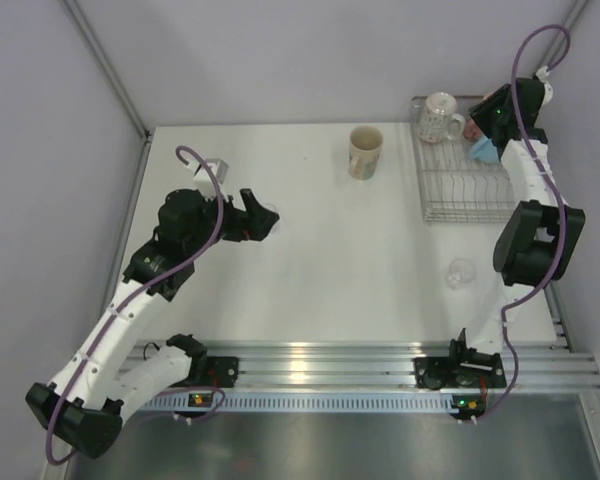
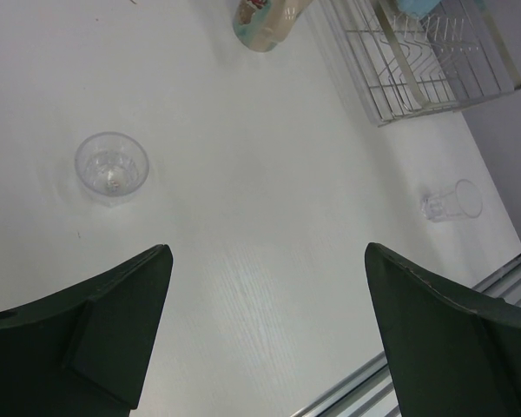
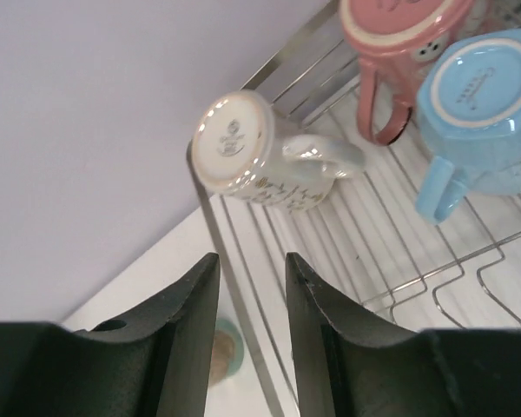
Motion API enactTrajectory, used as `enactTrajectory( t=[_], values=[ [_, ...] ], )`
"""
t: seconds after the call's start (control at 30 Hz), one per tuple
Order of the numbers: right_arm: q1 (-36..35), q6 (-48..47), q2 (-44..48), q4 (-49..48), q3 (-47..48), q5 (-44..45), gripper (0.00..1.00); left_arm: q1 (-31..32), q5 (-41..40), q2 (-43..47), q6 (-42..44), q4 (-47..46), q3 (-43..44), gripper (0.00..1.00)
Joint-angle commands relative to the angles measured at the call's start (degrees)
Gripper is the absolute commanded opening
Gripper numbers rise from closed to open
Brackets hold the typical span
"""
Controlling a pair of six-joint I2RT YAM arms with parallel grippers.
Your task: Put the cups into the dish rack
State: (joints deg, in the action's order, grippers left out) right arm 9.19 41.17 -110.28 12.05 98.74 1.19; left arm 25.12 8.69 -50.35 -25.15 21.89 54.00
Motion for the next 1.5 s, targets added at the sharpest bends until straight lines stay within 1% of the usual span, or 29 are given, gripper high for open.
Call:
enactTrajectory(
  t=[0.0,0.03,0.1,0.17,0.2,0.23,0.3,0.37,0.43,0.47,0.5,0.53,0.63,0.67,0.73,0.77,0.8,0.87,0.9,0.97,1.0,1.03,1.1,1.13,1.2,1.23,1.33,1.37,1.47],
  values=[
    [1.0,-5.7,4.9,1.0,3.2,-21.1,0.37,0.1,-0.4,0.0,0.3,1.7,1.6,0.98],
    [1.0,-7.1,7.0,1.5,1.0,-23.7,0.37,0.2,-0.4,-0.4,0.6,2.0,2.7,0.98],
    [0.3,-9.0,9.6,0.9,-2.7,-25.9,0.37,0.2,-0.8,-1.6,1.0,3.1,3.7,0.98],
    [-0.3,-10.8,14.4,0.2,-8.8,-27.5,0.37,0.1,-1.7,-2.7,1.3,3.4,5.5,0.98],
    [-1.1,-11.3,16.2,-0.4,-11.3,-27.8,0.37,0.1,-2.2,-3.3,1.3,3.4,6.1,0.97],
    [-1.5,-11.7,20.2,-1.1,-16.2,-27.6,0.37,0.2,-2.5,-4.7,0.9,3.4,7.5,0.97],
    [-4.1,-12.3,24.6,-2.7,-21.2,-26.7,0.38,0.2,-2.6,-6.9,0.5,3.4,9.2,0.96],
    [-6.5,-13.4,30.7,-2.8,-27.4,-25.1,0.39,0.2,-2.0,-11.4,2.5,3.4,13.0,0.96],
    [-11.4,-13.4,36.8,-4.0,-33.9,-24.0,0.39,0.2,-2.4,-16.4,5.4,3.9,17.7,0.95],
    [-12.9,-12.8,38.7,-5.4,-36.5,-24.0,0.40,0.1,-2.8,-18.1,6.4,4.1,19.4,0.95],
    [-15.4,-10.9,40.6,-8.9,-41.7,-24.1,0.40,0.1,-2.9,-19.7,7.1,4.1,22.6,0.94],
    [-16.4,-10.1,43.9,-10.6,-44.2,-24.3,0.40,0.2,-2.6,-21.6,8.3,4.1,24.3,0.94],
    [-19.1,-7.3,49.2,-15.2,-51.7,-24.6,0.40,0.1,-0.2,-28.6,11.0,4.0,31.0,0.92],
    [-19.6,-6.8,50.2,-16.3,-53.2,-24.6,0.39,0.2,2.7,-32.4,12.0,3.9,32.6,0.92],
    [-19.8,-6.4,53.4,-18.6,-57.6,-23.9,0.39,0.4,5.0,-36.3,15.1,3.8,38.1,0.89],
    [-19.9,-6.4,54.3,-18.4,-58.6,-23.3,0.40,0.5,5.6,-40.8,16.3,3.9,39.9,0.89],
    [-19.8,-6.2,55.9,-17.3,-59.9,-21.9,0.40,0.8,6.2,-42.9,18.8,3.9,44.0,0.88],
    [-19.8,-6.6,57.5,-16.3,-60.3,-21.4,0.40,1.2,7.0,-47.4,20.6,4.0,48.2,0.87],
    [-19.9,-6.8,58.9,-15.8,-60.3,-21.1,0.40,1.6,8.5,-51.7,21.7,4.0,52.5,0.87],
    [-19.9,-6.7,59.7,-15.1,-59.8,-20.0,0.40,1.9,9.8,-55.5,22.2,4.0,57.3,0.87],
    [-20.0,-6.2,59.7,-15.4,-59.8,-19.5,0.40,2.1,10.7,-59.3,23.3,3.9,61.5,0.87],
    [-20.0,-5.8,59.7,-15.7,-59.6,-19.7,0.40,2.3,11.8,-61.0,24.0,3.9,63.2,0.87],
    [-20.1,-5.8,59.7,-15.5,-59.1,-20.8,0.40,2.9,10.7,-64.4,26.1,4.0,66.7,0.87],
    [-20.1,-5.8,59.8,-15.5,-59.0,-21.7,0.40,3.0,8.7,-67.8,26.3,4.0,69.9,0.87],
    [-20.0,-5.7,60.0,-15.6,-59.4,-21.8,0.40,3.1,6.6,-70.9,25.7,3.9,73.3,0.86],
    [-20.0,-5.8,60.2,-15.3,-59.4,-21.8,0.40,3.1,5.9,-73.9,25.4,3.7,76.1,0.86],
    [-20.1,-6.1,60.5,-14.7,-59.1,-22.0,0.40,3.2,6.4,-77.7,22.9,2.9,79.2,0.84],
    [-20.1,-6.1,60.5,-14.7,-59.1,-22.1,0.40,3.3,6.8,-79.4,22.2,1.1,79.9,0.83],
    [-20.3,-6.1,60.7,-14.9,-59.3,-22.3,0.40,4.0,6.4,-81.6,19.4,-2.1,79.6,0.81]
  ],
)
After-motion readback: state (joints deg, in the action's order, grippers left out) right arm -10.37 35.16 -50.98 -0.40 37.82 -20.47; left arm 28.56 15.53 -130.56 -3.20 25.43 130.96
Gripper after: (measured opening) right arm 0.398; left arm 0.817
